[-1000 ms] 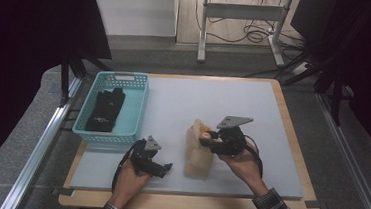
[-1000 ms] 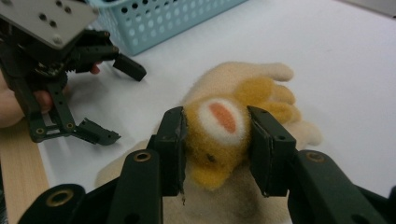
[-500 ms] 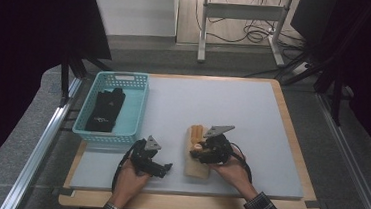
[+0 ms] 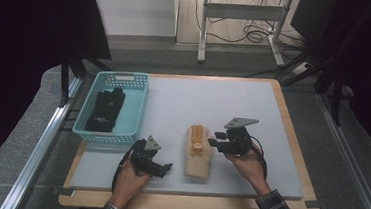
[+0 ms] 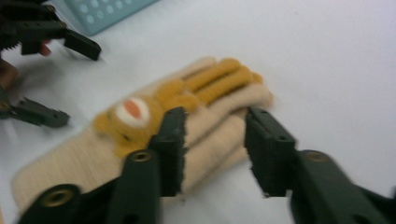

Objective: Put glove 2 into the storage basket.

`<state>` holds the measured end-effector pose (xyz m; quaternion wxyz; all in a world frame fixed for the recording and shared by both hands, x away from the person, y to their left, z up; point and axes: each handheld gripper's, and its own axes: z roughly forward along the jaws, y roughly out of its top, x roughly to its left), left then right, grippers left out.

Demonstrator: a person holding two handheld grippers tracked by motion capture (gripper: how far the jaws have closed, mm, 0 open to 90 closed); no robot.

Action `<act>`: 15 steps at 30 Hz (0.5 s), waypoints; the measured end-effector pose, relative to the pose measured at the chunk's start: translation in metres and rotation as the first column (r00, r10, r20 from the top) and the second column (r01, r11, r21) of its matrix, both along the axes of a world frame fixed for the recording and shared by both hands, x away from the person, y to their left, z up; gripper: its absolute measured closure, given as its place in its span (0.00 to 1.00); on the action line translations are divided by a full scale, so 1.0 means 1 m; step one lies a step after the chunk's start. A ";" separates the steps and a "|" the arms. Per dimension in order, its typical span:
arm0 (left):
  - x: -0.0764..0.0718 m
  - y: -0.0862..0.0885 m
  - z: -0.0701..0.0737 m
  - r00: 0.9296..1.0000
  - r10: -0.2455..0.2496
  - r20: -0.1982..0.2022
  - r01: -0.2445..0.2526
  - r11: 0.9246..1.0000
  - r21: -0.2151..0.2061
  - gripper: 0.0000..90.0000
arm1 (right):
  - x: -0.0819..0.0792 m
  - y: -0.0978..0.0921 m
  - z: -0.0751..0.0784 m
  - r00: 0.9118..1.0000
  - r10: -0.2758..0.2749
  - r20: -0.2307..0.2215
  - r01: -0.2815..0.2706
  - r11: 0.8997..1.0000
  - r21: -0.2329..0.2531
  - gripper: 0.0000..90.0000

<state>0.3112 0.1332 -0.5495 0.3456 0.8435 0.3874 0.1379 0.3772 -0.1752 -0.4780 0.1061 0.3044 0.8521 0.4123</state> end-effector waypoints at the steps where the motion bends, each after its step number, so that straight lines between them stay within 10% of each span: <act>1: 0.000 0.000 0.000 1.000 0.000 0.000 0.000 1.000 0.000 0.00 | 0.000 -0.003 -0.001 1.000 -0.004 -0.005 0.004 1.000 -0.005 0.71; 15: 0.000 0.000 0.000 1.000 0.005 -0.004 -0.005 1.000 -0.004 0.00 | 0.035 0.011 -0.030 0.997 -0.030 -0.066 0.028 0.999 -0.030 0.69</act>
